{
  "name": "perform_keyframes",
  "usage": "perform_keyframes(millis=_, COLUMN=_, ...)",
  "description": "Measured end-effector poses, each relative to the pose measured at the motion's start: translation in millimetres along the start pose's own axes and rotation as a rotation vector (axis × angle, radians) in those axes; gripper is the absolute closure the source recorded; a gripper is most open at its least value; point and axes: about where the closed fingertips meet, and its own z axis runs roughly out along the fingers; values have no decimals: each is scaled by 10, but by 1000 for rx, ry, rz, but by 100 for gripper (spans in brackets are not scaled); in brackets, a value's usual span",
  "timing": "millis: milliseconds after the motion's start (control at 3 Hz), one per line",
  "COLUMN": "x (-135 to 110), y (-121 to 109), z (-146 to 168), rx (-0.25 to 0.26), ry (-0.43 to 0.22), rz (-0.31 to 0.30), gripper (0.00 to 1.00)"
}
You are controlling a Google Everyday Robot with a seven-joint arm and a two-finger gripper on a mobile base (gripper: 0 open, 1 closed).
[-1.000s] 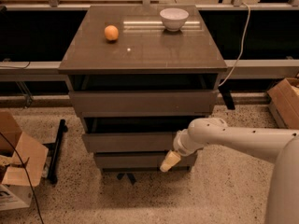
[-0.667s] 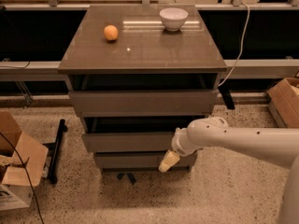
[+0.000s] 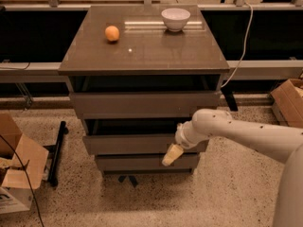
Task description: Open middle drawer
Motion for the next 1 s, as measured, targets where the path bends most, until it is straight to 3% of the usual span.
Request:
perform_keyframes(millis=667, x=116, y=-731, z=151, rx=-44, ry=-51, rz=72, gripper=0)
perform_keyframes(millis=1000, x=116, y=-731, z=151, rx=-44, ry=-51, rz=72, gripper=0)
